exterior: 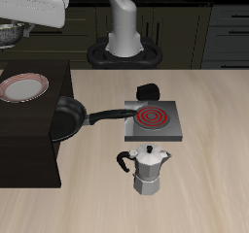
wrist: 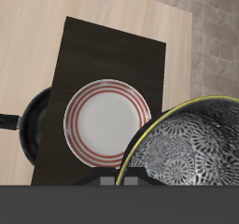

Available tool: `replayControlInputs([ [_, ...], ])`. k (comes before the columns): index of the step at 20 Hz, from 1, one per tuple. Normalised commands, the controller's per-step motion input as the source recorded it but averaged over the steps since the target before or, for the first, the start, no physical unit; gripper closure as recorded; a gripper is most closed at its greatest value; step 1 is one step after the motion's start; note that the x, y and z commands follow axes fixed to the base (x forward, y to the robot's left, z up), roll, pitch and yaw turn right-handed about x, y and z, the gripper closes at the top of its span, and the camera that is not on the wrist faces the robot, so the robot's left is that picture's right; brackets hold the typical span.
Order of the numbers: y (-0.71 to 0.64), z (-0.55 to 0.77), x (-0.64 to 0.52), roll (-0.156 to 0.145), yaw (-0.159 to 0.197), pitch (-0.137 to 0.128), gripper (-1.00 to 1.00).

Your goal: Place the bowl on the plate

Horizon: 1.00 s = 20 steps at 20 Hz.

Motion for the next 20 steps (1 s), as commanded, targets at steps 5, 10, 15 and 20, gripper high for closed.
replayControlInputs([
  [5, 0.45, -0.02, 0.20, 0.052, 0.012, 0.006, 1.00],
  [10, 0.15, -0.12, 0.17, 0.009, -0.005, 0.023, 1.00],
  [15, 0.00, -0.19, 0.11, 0.002, 0.006, 0.021, 1.00],
  [20, 0.00, -0.14, 0.04, -0.004, -0.002, 0.017, 1.00],
])
